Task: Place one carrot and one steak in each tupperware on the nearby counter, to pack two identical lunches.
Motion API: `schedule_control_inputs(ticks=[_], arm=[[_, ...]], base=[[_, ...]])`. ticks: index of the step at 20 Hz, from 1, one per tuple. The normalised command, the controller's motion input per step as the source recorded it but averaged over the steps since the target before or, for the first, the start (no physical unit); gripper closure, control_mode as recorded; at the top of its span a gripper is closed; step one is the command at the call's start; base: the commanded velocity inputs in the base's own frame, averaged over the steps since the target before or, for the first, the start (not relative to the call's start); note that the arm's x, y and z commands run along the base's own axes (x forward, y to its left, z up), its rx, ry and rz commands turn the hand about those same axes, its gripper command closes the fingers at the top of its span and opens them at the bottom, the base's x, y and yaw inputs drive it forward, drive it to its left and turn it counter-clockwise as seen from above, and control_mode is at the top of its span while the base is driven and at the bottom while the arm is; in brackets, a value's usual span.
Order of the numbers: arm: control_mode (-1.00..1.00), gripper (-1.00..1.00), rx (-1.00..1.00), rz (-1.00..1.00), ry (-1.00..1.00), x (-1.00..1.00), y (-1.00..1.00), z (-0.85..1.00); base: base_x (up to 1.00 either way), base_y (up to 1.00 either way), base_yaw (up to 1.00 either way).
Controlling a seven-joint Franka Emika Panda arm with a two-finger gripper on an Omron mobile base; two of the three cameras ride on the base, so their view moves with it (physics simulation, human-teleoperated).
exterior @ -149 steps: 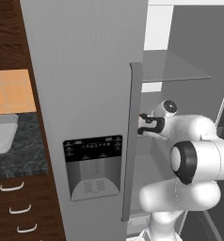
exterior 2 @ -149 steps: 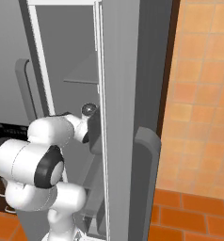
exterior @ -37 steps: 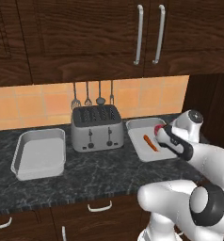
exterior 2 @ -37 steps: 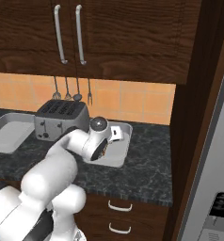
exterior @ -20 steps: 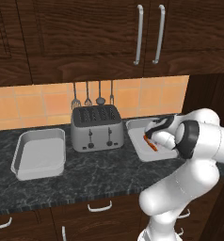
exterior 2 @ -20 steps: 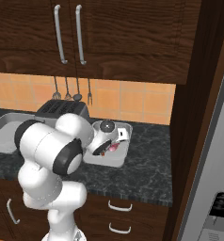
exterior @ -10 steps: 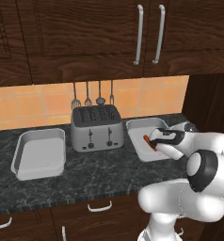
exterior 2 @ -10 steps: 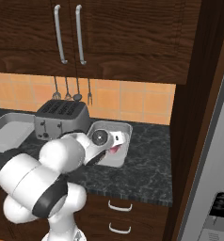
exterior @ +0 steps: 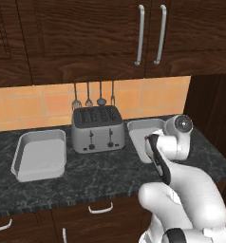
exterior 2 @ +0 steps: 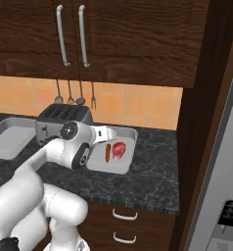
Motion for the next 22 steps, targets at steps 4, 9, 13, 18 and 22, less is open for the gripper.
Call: schedule_control_inputs(ticks=[4,9,13,18,22], arm=[[-1.0,-1.0,0.2,-0.2,0.0,-1.0,0.28,0.33],[-1.0,-1.0,0.26,-0.13,0.1,-1.0,0.39,0.32],[-1.0,-1.0,0.22,0.0,0.13,-0.95,0.62,0.11],[-1.0,-1.0,0.03,0.04,0.01,-0.79,0.39,-0.1],[-1.0,-1.0,-0.05,0.0,-0.15,-0.7,0.04,0.0]], base=[[0.0,0.0,0.0],[0.0,0.0,0.0],[0.0,0.0,0.0],[0.0,0.0,0.0],[0.0,0.0,0.0]])
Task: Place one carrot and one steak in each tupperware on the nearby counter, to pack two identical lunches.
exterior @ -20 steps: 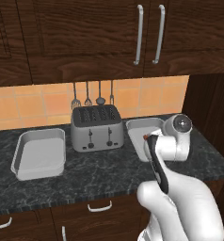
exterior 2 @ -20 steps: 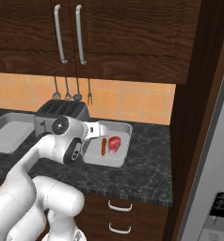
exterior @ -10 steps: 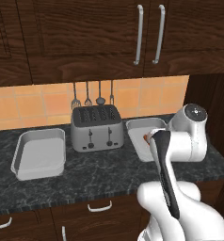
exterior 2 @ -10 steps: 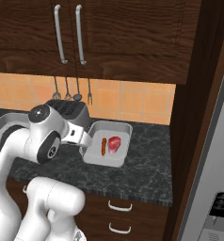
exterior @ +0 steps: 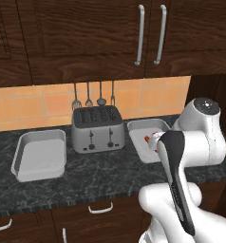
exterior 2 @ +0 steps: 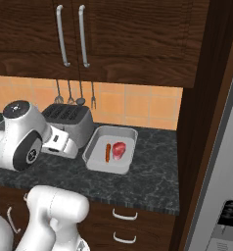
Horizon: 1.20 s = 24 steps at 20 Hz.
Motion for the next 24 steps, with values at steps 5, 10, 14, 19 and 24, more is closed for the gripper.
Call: schedule_control_inputs(ticks=[5,10,14,19,24], arm=[[1.0,-1.0,-0.01,0.0,-0.04,-0.18,0.0,0.0],[1.0,-1.0,0.0,0.0,0.0,0.0,0.0,0.0],[1.0,-1.0,0.0,0.0,0.0,0.0,0.0,0.0],[1.0,-1.0,0.0,0.0,0.0,0.0,0.0,0.0],[1.0,-1.0,0.0,0.0,0.0,0.0,0.0,0.0]], base=[[-0.65,-0.42,0.0],[-0.52,-1.0,0.0],[-0.29,-1.0,0.0],[-0.11,-1.0,-0.01],[0.0,-1.0,-0.01]])
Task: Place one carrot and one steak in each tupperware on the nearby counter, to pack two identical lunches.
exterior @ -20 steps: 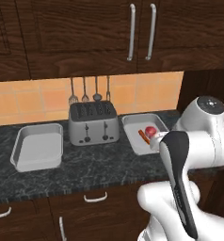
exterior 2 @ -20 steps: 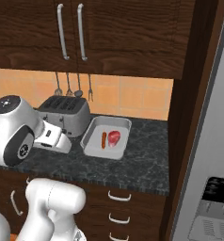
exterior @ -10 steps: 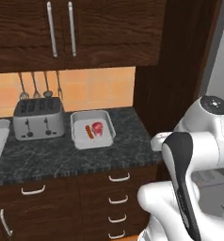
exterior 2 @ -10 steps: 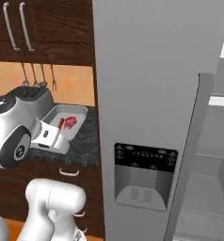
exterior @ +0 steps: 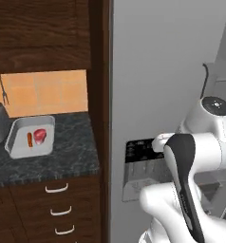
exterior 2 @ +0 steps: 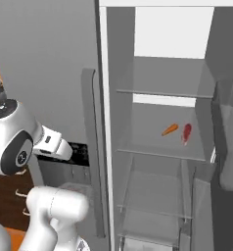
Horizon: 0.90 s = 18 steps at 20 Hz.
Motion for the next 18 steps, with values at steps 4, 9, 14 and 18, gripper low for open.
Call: schedule_control_inputs(ticks=[4,9,14,18], arm=[[1.0,-1.0,0.0,0.0,0.0,0.0,0.0,0.0],[1.0,-1.0,0.0,0.0,0.0,0.0,0.0,0.0],[1.0,-1.0,0.0,0.0,0.0,0.0,0.0,0.0],[-1.0,-1.0,0.0,-0.01,-0.01,0.13,0.0,-0.07]], base=[[0.0,-1.0,0.0],[0.09,-0.74,0.0],[0.44,-0.02,-0.01],[0.39,0.0,-0.01]])
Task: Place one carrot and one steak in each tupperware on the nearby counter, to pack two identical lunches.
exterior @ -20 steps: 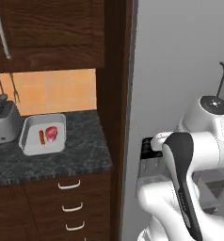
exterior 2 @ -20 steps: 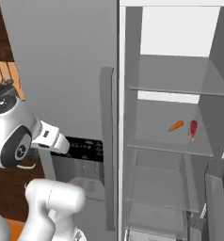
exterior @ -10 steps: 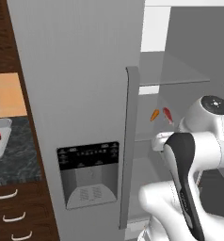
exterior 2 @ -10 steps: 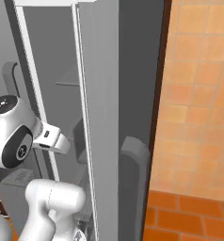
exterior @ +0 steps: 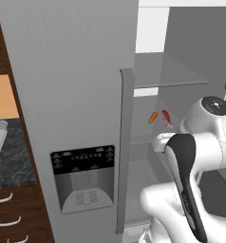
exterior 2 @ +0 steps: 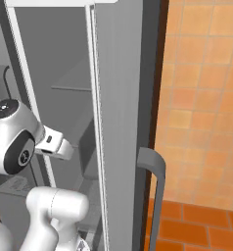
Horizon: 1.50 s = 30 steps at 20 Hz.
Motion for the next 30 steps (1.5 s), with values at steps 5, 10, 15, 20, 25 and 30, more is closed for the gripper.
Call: schedule_control_inputs(ticks=[5,10,15,20,25,30], arm=[[-1.0,-1.0,0.0,-0.17,-0.13,0.76,-0.05,-0.3],[-1.0,-1.0,0.0,-0.18,-0.09,0.98,-0.37,-0.38],[-1.0,-1.0,0.04,-0.07,0.06,0.97,-0.26,-0.09],[-1.0,-1.0,0.1,-0.05,0.13,0.95,-0.06,-0.02],[-1.0,-1.0,0.02,-0.06,0.07,1.0,-0.28,-0.22],[-1.0,-1.0,0.0,-0.03,0.0,0.99,-0.09,-0.33]], base=[[0.0,0.0,0.0],[0.0,0.0,0.0],[0.0,0.0,0.0],[0.0,0.0,0.0],[0.0,0.0,0.0],[0.0,0.0,0.0]])
